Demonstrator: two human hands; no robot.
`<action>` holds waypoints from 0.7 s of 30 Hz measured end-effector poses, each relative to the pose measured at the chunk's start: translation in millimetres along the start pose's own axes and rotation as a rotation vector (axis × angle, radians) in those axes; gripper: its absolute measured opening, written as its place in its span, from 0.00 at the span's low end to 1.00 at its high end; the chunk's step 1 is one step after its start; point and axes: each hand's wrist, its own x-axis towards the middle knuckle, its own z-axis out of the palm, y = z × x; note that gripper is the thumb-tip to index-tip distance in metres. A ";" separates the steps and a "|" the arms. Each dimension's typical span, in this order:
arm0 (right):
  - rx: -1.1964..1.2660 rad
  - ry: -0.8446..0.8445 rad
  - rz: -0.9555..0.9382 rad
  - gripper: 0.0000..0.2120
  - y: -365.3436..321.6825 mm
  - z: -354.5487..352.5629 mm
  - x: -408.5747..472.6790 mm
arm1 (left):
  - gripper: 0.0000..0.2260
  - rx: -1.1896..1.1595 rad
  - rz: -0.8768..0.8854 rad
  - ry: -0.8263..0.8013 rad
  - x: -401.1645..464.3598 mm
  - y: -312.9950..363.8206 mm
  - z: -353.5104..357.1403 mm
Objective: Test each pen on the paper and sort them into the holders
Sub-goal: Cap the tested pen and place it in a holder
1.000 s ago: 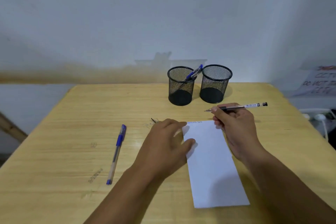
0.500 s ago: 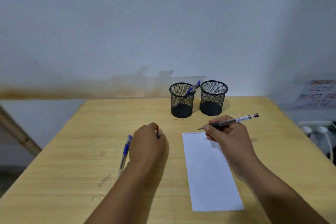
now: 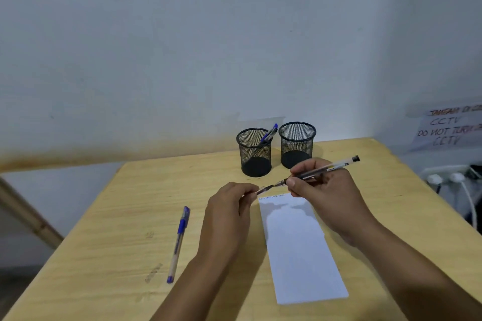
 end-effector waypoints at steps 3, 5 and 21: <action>-0.027 0.021 -0.037 0.06 -2.7 -5.5 1.1 | 0.08 -0.015 0.046 0.002 0.0 12.4 -1.9; -0.023 0.028 -0.044 0.06 -3.7 -8.5 1.3 | 0.08 -0.043 0.066 -0.003 -0.3 18.0 -2.3; -0.033 -0.037 -0.056 0.04 -5.3 -16.3 -2.5 | 0.07 -0.067 0.113 -0.009 -1.3 28.5 2.8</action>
